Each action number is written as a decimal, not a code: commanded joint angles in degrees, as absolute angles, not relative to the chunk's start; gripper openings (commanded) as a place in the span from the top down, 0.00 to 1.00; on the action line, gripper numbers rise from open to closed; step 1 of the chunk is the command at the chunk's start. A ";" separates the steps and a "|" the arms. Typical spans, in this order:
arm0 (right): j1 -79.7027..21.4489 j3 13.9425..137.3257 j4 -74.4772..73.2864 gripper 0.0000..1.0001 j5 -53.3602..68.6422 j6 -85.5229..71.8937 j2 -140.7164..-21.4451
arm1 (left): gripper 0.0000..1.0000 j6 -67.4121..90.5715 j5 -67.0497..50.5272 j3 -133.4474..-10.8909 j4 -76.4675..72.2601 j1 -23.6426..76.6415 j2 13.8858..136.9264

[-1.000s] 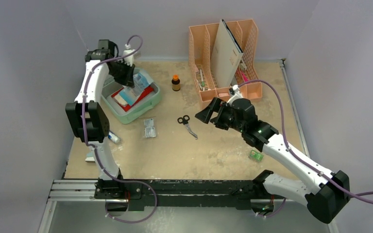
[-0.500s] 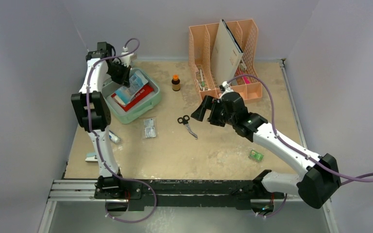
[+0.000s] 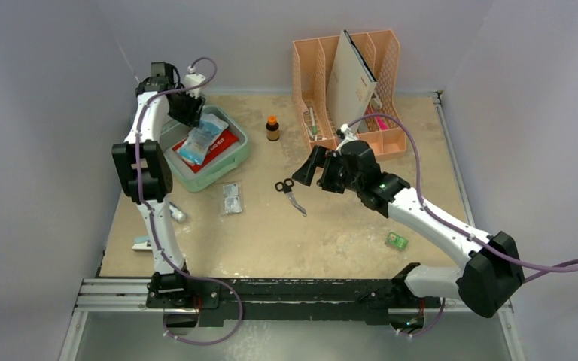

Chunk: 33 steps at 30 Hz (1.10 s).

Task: Organize the medicine kit
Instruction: Place the medical item at the medicine box.

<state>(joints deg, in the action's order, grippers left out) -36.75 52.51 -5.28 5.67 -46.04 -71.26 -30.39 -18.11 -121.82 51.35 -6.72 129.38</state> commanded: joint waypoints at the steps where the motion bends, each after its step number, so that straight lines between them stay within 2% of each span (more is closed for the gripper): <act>1: -37.10 54.26 -2.62 0.01 6.30 -45.70 -70.38 | 0.50 -28.56 -14.22 -118.74 45.26 -5.74 121.89; 10: -37.11 51.34 -2.25 0.01 6.10 -45.99 -68.37 | 0.48 -30.92 -19.84 -103.67 47.33 -4.54 111.06; 14: -37.09 52.32 -6.65 0.01 3.72 -42.27 -67.84 | 0.45 -27.17 -28.10 -98.95 43.36 -4.31 104.31; 24: -37.00 57.80 -28.86 0.01 -21.69 -31.62 -64.75 | 0.44 -0.93 -39.25 -83.39 26.88 -4.31 84.80; 28: -35.49 57.63 -32.09 0.02 -33.50 -29.30 -64.09 | 0.25 4.39 -36.56 -75.96 22.36 -3.74 75.30; 33: -24.75 56.84 -30.78 0.13 -29.66 -26.10 -63.58 | 0.20 7.75 -30.75 -70.89 21.74 -1.05 66.21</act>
